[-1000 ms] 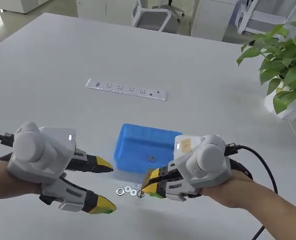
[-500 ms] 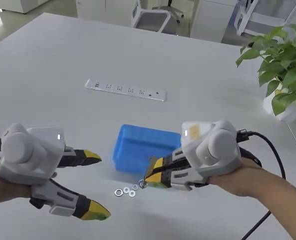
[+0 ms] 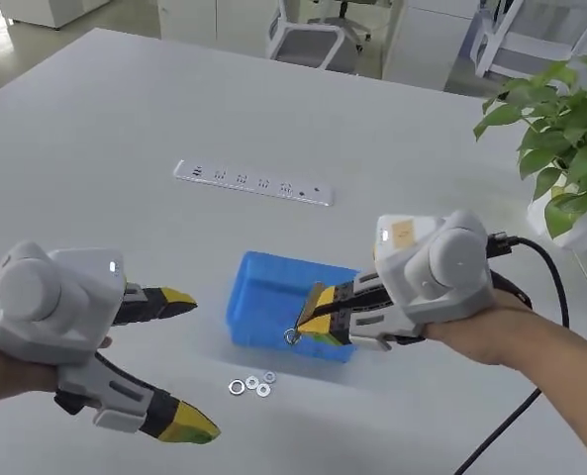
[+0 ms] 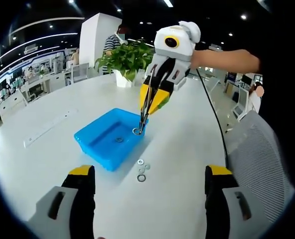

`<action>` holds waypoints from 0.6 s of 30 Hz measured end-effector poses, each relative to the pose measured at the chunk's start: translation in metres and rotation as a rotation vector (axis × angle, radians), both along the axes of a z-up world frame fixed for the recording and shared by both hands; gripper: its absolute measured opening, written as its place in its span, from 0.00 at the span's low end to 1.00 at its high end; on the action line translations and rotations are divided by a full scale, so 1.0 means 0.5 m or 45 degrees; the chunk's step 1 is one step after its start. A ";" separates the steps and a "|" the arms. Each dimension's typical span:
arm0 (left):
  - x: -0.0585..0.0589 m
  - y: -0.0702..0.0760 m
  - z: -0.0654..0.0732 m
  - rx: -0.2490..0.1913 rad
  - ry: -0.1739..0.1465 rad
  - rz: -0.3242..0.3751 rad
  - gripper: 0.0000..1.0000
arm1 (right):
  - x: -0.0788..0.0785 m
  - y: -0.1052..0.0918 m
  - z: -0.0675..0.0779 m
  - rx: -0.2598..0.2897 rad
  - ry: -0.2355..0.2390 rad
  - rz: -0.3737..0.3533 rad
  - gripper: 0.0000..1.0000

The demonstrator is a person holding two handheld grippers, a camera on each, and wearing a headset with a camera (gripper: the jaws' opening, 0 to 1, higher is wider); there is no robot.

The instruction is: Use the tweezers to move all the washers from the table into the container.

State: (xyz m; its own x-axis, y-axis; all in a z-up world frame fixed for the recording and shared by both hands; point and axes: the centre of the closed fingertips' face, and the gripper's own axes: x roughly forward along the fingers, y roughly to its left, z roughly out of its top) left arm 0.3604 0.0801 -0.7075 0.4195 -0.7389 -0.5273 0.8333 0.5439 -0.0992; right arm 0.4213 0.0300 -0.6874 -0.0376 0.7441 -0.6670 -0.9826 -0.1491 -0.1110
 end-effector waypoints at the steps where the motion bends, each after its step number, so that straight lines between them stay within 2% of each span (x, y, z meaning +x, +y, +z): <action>1: 0.000 0.000 0.000 -0.001 0.002 0.001 0.98 | 0.006 0.002 -0.001 -0.001 -0.003 -0.002 0.05; 10: -0.003 0.006 -0.003 -0.001 0.028 0.015 0.99 | 0.047 0.021 -0.013 0.000 -0.013 -0.024 0.05; 18: -0.001 0.015 -0.002 0.005 0.031 0.029 0.99 | 0.077 0.033 -0.036 -0.013 -0.014 -0.034 0.05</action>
